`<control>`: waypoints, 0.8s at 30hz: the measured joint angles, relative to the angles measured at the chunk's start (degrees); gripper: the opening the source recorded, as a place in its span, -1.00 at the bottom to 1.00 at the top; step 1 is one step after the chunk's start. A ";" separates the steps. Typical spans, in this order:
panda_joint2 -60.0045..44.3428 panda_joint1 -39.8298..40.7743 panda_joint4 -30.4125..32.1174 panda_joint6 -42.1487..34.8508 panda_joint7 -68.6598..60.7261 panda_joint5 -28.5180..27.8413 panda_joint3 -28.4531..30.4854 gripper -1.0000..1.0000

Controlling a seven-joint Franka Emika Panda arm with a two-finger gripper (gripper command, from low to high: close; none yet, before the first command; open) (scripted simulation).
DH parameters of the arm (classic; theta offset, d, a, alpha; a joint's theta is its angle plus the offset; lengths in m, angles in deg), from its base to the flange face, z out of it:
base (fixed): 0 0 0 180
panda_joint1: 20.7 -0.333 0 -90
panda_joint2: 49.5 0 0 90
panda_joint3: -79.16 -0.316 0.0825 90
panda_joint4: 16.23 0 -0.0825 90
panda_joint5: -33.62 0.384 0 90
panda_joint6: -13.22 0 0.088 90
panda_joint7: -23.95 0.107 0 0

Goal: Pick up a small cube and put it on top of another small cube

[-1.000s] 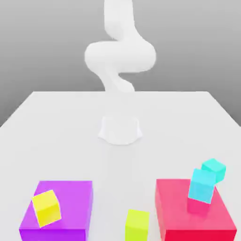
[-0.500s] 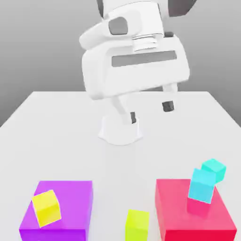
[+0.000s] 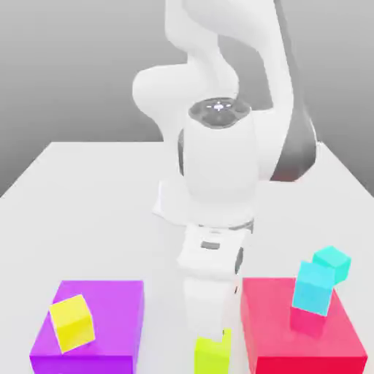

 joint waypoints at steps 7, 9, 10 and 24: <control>-10.58 3.88 -1.84 8.08 -4.95 4.82 -5.01 -1.00; -10.57 3.88 -1.84 8.01 -4.95 4.82 -5.01 -1.00; -10.57 3.88 -1.84 7.95 -4.95 4.82 -5.01 -1.00; -3.06 -1.07 -9.97 -9.89 3.57 -2.20 -1.32 -1.00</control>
